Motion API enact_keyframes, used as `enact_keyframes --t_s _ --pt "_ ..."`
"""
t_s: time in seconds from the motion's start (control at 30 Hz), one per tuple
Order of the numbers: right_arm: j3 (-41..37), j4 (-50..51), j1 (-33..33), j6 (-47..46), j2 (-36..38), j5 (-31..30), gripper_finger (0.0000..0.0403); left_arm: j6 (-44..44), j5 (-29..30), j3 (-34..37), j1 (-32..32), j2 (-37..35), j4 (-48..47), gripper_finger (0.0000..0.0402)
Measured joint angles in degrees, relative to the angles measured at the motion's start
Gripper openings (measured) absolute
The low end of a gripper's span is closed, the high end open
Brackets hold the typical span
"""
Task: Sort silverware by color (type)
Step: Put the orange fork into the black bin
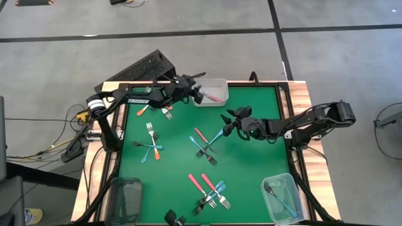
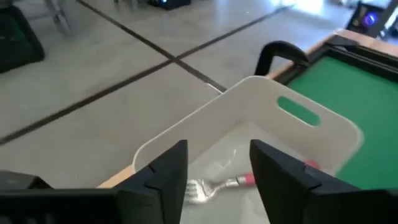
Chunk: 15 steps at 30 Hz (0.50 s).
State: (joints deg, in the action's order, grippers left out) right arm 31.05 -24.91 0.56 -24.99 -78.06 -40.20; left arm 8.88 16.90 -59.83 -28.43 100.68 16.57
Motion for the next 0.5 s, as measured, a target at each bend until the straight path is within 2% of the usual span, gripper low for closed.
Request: enact_keyframes --t_s 0.1,0.17,0.23,0.3,0.37,0.5 --pt "0.0 1.4 0.4 0.6 0.0 2.2 0.0224 -3.8 -2.0 0.0 0.9 -4.0 -6.2 0.017" --pt "0.0 1.8 0.8 1.9 0.0 7.7 0.0223 -5.4 -3.3 0.0 2.0 -6.6 -10.3 0.0171" --pt "0.0 1.8 1.3 4.5 0.0 16.1 0.022 -6.3 -4.3 1.4 3.9 -9.8 -12.1 0.0171" --pt "0.0 1.8 2.2 7.2 0.0 25.3 0.0216 -7.0 -4.5 4.2 6.2 -13.3 -10.3 0.0171" --pt "0.3 2.7 2.8 8.0 0.0 30.9 0.021 -7.1 -4.4 8.4 8.6 -17.1 -8.2 0.0171" --pt "2.0 6.6 2.5 8.0 0.0 34.1 0.0198 -5.5 -3.2 18.3 13.4 -24.4 -2.1 0.0171"
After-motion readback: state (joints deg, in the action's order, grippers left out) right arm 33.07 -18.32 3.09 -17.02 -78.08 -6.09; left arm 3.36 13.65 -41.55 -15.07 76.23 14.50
